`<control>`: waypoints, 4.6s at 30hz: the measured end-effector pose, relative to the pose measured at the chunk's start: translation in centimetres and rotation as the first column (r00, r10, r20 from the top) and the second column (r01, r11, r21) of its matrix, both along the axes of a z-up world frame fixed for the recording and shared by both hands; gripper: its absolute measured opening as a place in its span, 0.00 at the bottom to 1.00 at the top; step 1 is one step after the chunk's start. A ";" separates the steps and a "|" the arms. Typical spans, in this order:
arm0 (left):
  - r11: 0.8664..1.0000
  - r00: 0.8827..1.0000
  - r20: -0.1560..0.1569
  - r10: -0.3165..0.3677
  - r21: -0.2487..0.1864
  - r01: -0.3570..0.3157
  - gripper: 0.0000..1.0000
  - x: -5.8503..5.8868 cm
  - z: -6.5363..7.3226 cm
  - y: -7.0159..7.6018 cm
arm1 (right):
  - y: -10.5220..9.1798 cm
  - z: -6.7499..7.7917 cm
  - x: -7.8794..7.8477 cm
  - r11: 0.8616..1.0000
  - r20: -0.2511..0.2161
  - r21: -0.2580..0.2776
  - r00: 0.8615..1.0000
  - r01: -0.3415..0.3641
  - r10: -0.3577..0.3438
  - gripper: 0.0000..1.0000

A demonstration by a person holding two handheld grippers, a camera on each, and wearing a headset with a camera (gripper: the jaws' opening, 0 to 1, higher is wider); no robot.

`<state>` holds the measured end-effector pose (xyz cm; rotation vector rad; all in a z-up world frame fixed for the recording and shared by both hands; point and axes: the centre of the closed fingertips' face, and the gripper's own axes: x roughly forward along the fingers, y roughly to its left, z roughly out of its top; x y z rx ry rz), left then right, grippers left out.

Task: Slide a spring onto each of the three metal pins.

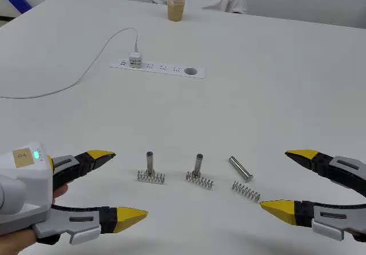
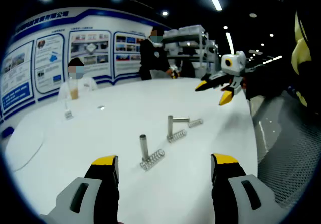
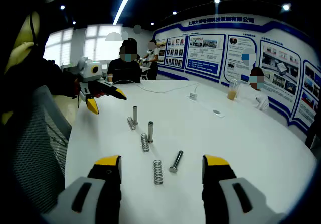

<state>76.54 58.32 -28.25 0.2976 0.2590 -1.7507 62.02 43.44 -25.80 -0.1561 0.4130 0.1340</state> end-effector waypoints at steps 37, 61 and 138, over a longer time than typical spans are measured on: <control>1.000 1.000 -0.019 0.001 -0.009 -0.001 0.75 -0.2 0.2 -0.1 | -0.6 -0.3 0.0 0.999 -0.030 0.013 0.999 0.039 -0.039 0.62; 1.000 1.000 -0.015 0.002 -0.005 -0.002 0.75 -0.3 0.2 0.0 | -1.6 -1.1 1.3 0.999 -0.091 0.018 0.995 0.041 -0.039 0.55; 1.000 1.000 -0.018 -0.008 0.012 0.008 0.72 -0.5 -0.6 0.0 | -4.7 -8.9 8.3 0.962 -0.422 0.013 0.874 0.274 -0.243 0.11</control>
